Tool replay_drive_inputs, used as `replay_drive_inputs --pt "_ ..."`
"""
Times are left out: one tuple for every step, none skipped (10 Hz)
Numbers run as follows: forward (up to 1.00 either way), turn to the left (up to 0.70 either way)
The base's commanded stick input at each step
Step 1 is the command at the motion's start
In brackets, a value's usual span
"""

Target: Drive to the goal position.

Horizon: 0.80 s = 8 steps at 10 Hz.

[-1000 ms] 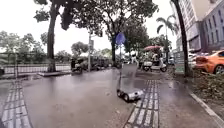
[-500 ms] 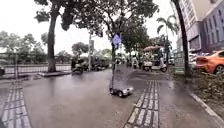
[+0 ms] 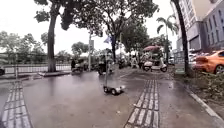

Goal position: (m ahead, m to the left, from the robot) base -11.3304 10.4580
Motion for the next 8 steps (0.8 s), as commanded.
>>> replay_drive_inputs --pt "0.05 0.02" --pt "0.05 0.02" --pt "0.06 0.03" --pt "0.14 0.06" --pt "0.33 0.05" --pt "0.43 0.03" --pt "0.43 0.03" --pt "0.43 0.03"
